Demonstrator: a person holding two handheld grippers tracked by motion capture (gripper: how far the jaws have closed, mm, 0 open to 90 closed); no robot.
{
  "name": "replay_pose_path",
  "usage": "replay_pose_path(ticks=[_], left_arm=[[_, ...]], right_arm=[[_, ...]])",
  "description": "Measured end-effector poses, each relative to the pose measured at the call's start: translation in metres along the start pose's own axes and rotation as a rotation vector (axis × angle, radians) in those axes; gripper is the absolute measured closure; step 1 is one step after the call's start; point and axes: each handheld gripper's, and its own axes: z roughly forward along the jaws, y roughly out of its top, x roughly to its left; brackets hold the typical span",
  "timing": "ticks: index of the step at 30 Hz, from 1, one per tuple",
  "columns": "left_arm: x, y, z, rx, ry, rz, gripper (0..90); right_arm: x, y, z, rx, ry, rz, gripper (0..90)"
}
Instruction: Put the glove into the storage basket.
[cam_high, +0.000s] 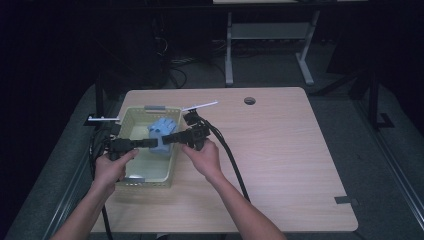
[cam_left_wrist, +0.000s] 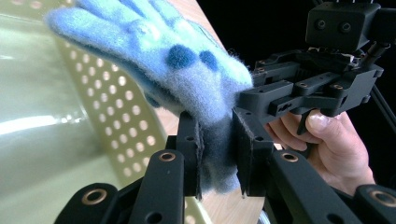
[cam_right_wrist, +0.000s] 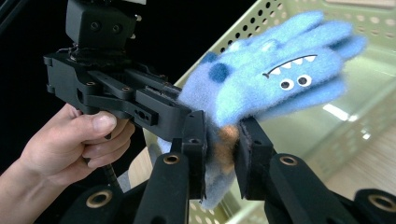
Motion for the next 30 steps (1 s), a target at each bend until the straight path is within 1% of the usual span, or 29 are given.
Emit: replay_pose_path(ticks=[2, 12, 17, 21, 26, 28, 30], left_arm=[[0.003, 0.000, -0.004, 0.004, 0.009, 0.003, 73.6], [0.016, 0.000, -0.019, 0.001, 0.037, -0.025, 74.1], [0.023, 0.000, -0.025, 0.006, 0.057, -0.033, 74.0], [0.029, -0.002, -0.028, 0.016, 0.073, -0.043, 74.0], [0.034, -0.001, -0.030, 0.029, 0.090, -0.045, 74.0], [0.036, -0.001, -0.030, 0.035, 0.104, -0.050, 74.1], [0.038, -0.001, -0.029, 0.049, 0.125, -0.042, 74.1]], right_arm=[[0.001, 0.001, 0.005, 0.006, 0.001, 0.002, 75.5], [0.003, 0.004, 0.029, 0.007, 0.014, 0.017, 75.5], [0.002, 0.005, 0.040, 0.006, 0.025, 0.035, 75.5], [-0.001, 0.004, 0.049, 0.016, 0.030, 0.042, 75.5], [-0.004, 0.003, 0.058, 0.022, 0.029, 0.054, 75.4], [-0.005, 0.003, 0.061, 0.023, 0.030, 0.063, 75.4], [-0.007, 0.002, 0.065, 0.030, 0.020, 0.065, 75.3]])
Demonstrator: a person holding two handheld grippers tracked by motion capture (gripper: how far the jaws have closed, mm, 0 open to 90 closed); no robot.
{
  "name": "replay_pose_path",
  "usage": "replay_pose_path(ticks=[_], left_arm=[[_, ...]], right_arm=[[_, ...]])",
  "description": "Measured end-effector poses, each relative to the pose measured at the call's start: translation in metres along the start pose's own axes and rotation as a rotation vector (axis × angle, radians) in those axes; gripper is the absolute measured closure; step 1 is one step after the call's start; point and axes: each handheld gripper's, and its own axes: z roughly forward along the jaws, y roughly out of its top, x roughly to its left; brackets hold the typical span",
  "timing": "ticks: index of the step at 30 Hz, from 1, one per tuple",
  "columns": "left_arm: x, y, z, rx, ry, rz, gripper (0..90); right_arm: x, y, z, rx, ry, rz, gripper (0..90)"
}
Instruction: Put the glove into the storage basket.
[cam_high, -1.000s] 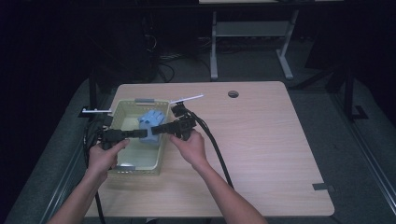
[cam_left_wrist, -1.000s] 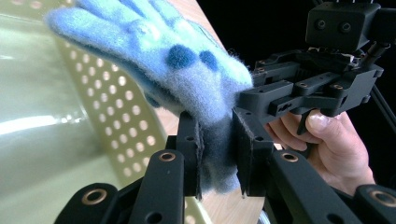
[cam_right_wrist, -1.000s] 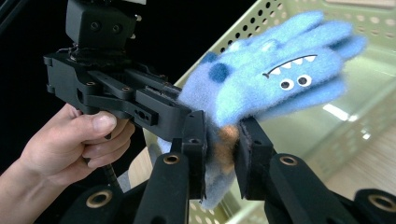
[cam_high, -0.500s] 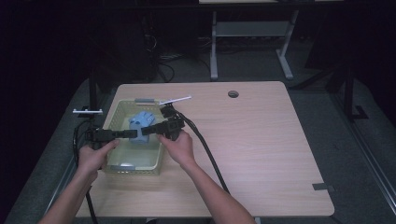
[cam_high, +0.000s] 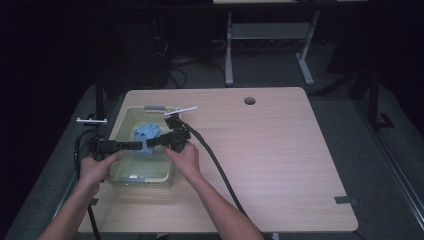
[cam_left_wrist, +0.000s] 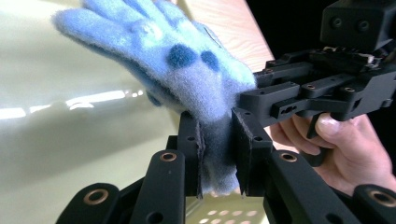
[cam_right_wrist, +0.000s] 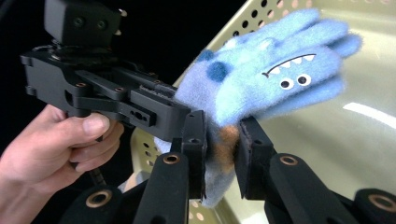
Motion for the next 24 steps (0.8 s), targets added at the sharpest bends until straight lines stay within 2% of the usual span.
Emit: replay_pose_path(ticks=[8, 13, 18, 24], left_arm=[[0.006, 0.001, 0.005, 0.040, 0.058, -0.012, 74.3], [0.007, 0.001, 0.008, 0.054, 0.082, -0.015, 74.5], [0.006, 0.001, 0.012, 0.077, 0.111, 0.000, 74.4], [0.006, 0.001, 0.017, 0.095, 0.139, -0.005, 74.4]], right_arm=[[-0.011, -0.002, 0.013, 0.027, -0.007, 0.030, 75.1], [-0.014, -0.003, 0.017, 0.038, -0.023, 0.029, 74.5], [-0.012, -0.004, 0.018, 0.057, -0.060, 0.024, 73.0], [-0.012, -0.003, 0.014, 0.075, -0.112, 0.021, 71.8]])
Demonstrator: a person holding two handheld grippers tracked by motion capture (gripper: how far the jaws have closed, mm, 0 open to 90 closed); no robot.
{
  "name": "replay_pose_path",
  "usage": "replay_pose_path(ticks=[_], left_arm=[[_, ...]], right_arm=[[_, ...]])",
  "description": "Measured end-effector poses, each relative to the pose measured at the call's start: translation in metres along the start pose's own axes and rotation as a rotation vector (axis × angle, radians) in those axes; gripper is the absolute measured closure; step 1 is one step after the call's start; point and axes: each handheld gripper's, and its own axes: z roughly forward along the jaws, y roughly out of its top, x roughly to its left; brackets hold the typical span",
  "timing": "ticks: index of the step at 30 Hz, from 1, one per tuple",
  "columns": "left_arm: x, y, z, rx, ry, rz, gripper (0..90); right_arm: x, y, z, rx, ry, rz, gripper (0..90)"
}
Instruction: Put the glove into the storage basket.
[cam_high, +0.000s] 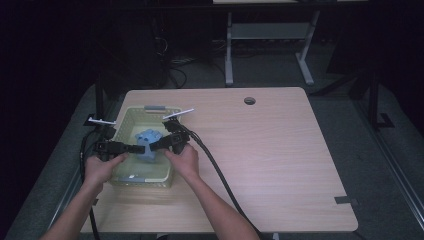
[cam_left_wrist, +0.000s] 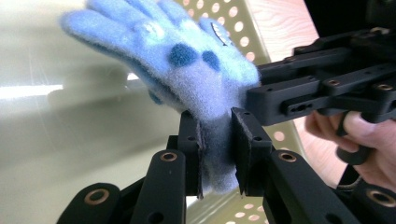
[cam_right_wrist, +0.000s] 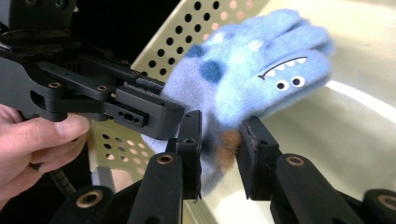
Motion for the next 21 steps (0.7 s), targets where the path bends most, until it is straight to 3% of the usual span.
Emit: replay_pose_path(ticks=[5, 11, 12, 14, 16, 21], left_arm=[[0.004, 0.000, 0.002, 0.015, 0.060, -0.016, 74.3], [0.005, 0.002, 0.015, 0.096, 0.163, 0.000, 73.7], [0.002, 0.003, 0.018, 0.113, 0.179, -0.012, 73.4], [-0.001, 0.005, 0.022, 0.155, 0.233, 0.003, 72.1], [-0.002, 0.007, 0.025, 0.176, 0.254, 0.001, 69.2], [-0.003, 0.010, 0.020, 0.147, 0.296, -0.017, 57.1]], right_arm=[[0.000, 0.001, -0.008, -0.003, -0.030, -0.024, 73.2], [0.004, 0.002, -0.014, -0.015, -0.019, -0.040, 73.0], [0.003, 0.002, -0.015, -0.017, -0.019, -0.050, 72.9], [0.004, 0.001, -0.016, -0.014, -0.017, -0.045, 72.8], [0.004, 0.001, -0.016, -0.019, -0.015, -0.044, 72.4], [0.004, 0.000, -0.020, -0.022, -0.020, -0.050, 71.4]])
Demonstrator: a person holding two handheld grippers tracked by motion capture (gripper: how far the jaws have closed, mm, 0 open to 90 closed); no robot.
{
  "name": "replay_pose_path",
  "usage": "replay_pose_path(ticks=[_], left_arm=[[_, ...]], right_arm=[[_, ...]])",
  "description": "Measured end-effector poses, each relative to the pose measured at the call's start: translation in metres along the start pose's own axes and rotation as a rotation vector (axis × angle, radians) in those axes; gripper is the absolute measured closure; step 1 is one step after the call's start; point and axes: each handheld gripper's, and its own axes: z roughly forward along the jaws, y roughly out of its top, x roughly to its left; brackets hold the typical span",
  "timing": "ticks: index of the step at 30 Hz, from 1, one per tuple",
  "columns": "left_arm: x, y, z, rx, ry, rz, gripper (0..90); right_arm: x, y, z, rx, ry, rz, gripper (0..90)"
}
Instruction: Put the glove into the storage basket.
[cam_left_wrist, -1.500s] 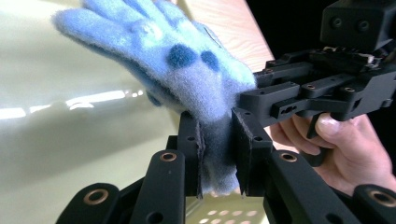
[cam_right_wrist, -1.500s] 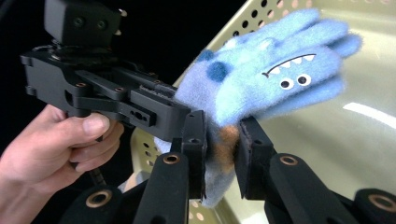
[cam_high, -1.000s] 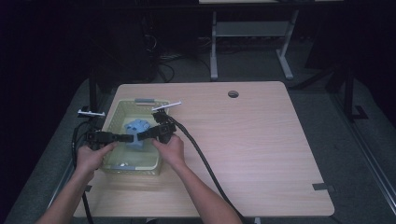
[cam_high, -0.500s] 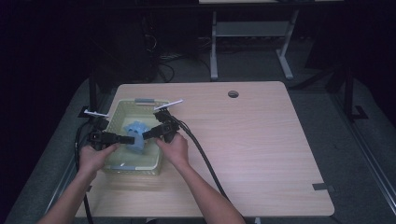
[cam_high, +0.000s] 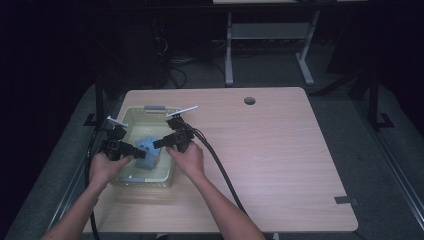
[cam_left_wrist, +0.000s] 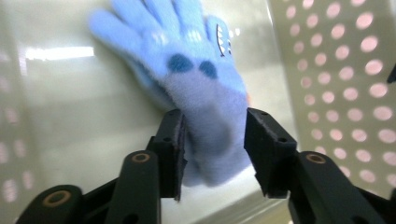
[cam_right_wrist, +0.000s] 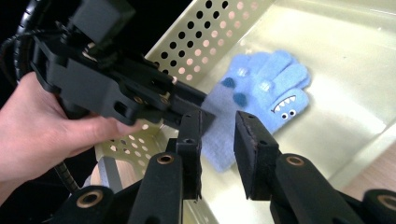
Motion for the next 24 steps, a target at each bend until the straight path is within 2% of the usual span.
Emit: replay_pose_path(ticks=[4, 8, 10, 11, 14, 15, 17, 18, 19, 20, 24], left_arm=[[-0.001, 0.005, -0.014, -0.017, 0.044, 0.022, 56.8], [-0.007, 0.010, -0.014, -0.015, 0.057, 0.055, 65.6], [-0.010, 0.012, -0.006, 0.018, 0.069, 0.067, 67.0], [-0.012, 0.012, 0.000, 0.032, 0.082, 0.059, 67.6], [-0.012, 0.014, 0.015, 0.094, 0.135, 0.077, 69.2], [-0.011, 0.014, 0.019, 0.120, 0.152, 0.092, 69.2], [-0.010, 0.014, 0.021, 0.132, 0.161, 0.105, 68.9], [-0.012, 0.013, 0.021, 0.108, 0.158, 0.091, 68.4], [-0.012, 0.014, 0.018, 0.104, 0.147, 0.093, 67.8], [-0.014, 0.014, 0.016, 0.080, 0.137, 0.082, 66.4], [-0.020, 0.014, 0.002, 0.011, 0.099, 0.077, 62.7]], right_arm=[[-0.001, -0.001, -0.005, -0.020, 0.002, 0.004, 71.3], [-0.002, -0.004, -0.011, -0.026, 0.005, 0.005, 71.1], [-0.003, -0.006, -0.014, -0.027, 0.009, 0.008, 71.2], [-0.004, -0.006, -0.016, -0.030, 0.015, 0.008, 71.1], [-0.006, -0.008, -0.023, -0.041, 0.014, -0.003, 71.1], [-0.006, -0.008, -0.026, -0.036, 0.015, 0.006, 71.1], [-0.008, -0.009, -0.031, -0.042, 0.017, 0.003, 71.0], [-0.009, -0.010, -0.033, -0.047, 0.017, -0.003, 70.8], [-0.010, -0.010, -0.035, -0.053, 0.020, 0.002, 70.6], [-0.010, -0.011, -0.037, -0.054, 0.023, 0.016, 70.2], [-0.013, -0.014, -0.044, -0.067, 0.024, 0.030, 68.5]])
